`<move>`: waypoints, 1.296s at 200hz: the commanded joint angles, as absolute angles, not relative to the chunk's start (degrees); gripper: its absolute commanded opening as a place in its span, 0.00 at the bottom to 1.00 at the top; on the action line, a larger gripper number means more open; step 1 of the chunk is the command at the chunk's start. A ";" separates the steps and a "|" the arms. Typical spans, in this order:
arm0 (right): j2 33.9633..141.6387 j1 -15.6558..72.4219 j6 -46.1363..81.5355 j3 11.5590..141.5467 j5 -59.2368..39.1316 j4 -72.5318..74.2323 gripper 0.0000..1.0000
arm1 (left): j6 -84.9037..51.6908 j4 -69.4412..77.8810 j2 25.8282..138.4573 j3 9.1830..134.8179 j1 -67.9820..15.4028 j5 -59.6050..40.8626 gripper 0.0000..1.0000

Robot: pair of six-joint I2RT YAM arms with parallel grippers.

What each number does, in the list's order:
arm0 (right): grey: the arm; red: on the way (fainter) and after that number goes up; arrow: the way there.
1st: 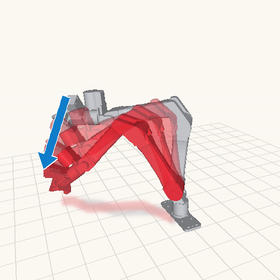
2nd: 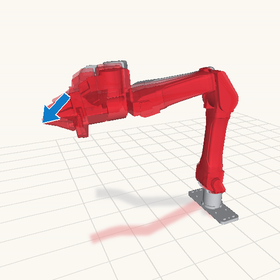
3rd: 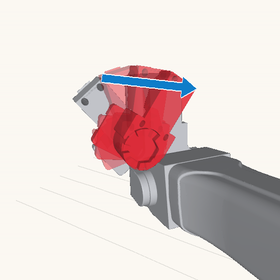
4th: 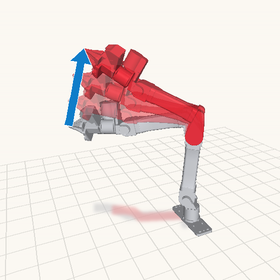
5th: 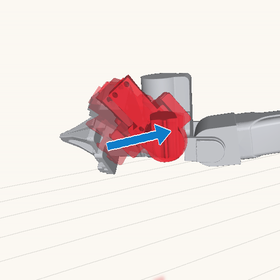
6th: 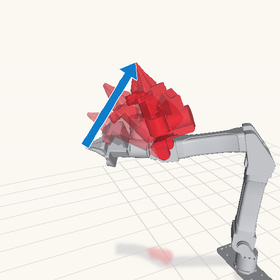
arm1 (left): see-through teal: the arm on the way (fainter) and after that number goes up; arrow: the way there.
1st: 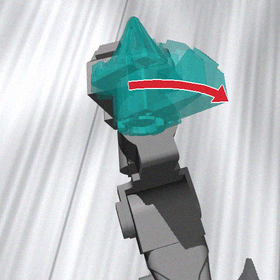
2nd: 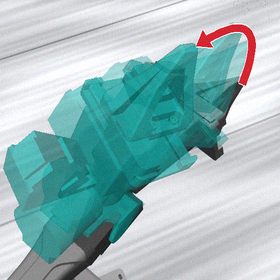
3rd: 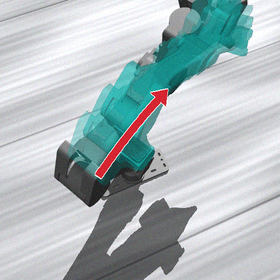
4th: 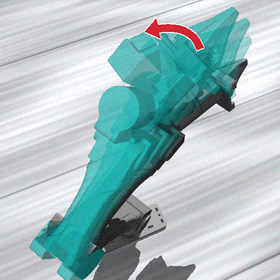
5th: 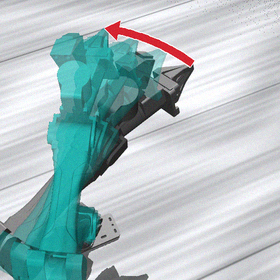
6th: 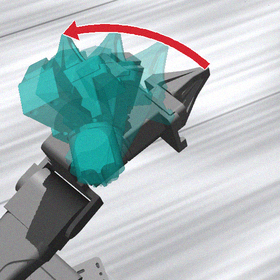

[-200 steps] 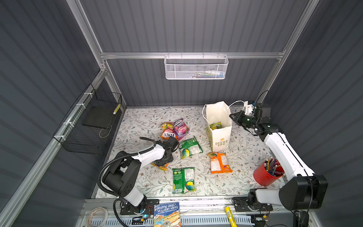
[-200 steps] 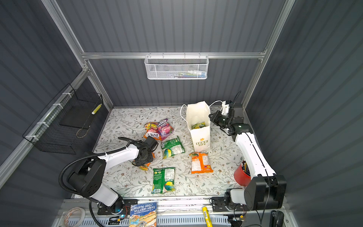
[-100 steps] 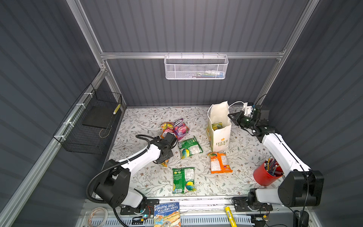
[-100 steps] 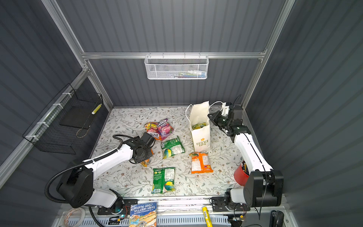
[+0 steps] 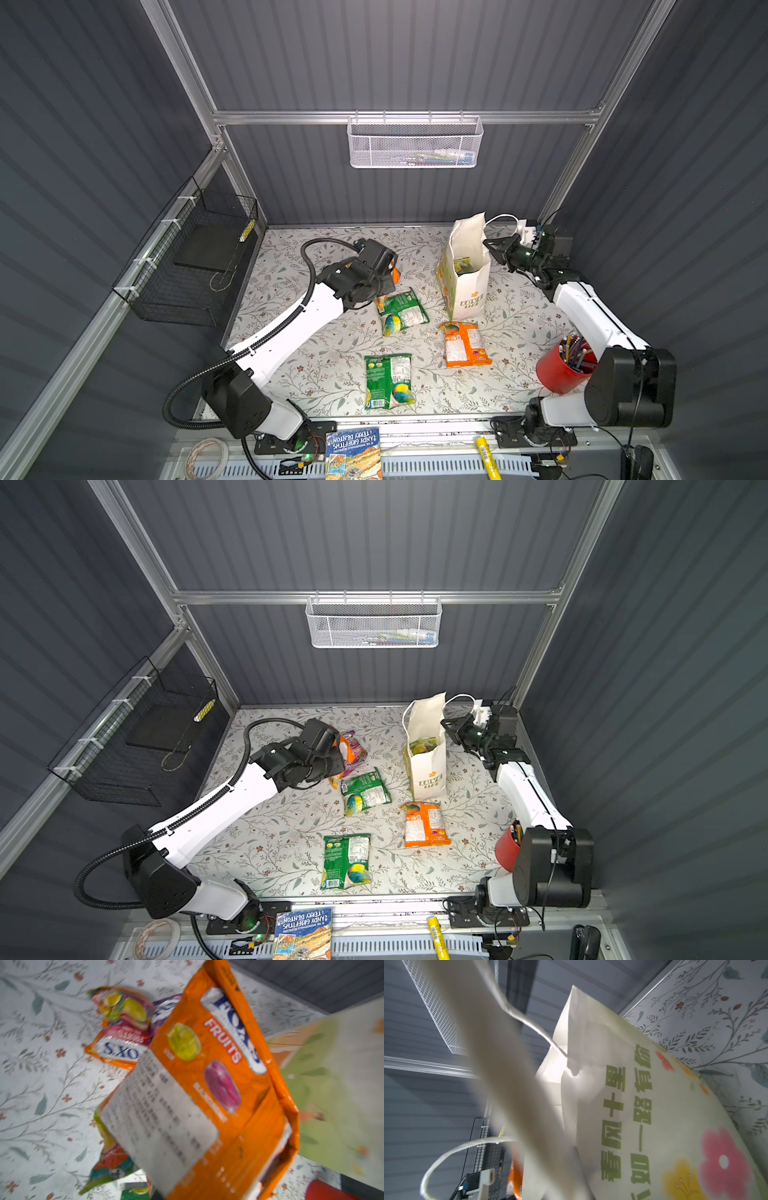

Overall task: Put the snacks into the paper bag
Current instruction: 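Lift the orange bag and carry it over the paper bag opening, then open the left gripper to drop the orange bag into the paper bag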

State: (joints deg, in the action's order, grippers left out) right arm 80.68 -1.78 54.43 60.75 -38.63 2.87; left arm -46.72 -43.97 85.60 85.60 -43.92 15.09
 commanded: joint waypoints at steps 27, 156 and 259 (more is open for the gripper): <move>78.95 -2.02 53.35 61.19 -38.16 1.57 0.00 | -39.88 -39.87 90.92 99.99 -48.75 13.71 0.00; 77.96 -2.10 52.92 61.35 -38.22 0.93 0.00 | -30.72 -31.40 110.12 130.76 -59.40 6.58 0.03; 75.52 -2.90 53.79 60.22 -37.01 1.16 0.00 | -28.91 -34.41 123.56 140.83 -58.42 16.20 0.07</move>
State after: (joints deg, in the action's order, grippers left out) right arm 77.58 -2.42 53.76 60.73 -37.50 -0.54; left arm -30.37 -35.00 123.33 137.67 -59.20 12.67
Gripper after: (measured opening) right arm 0.049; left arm 0.213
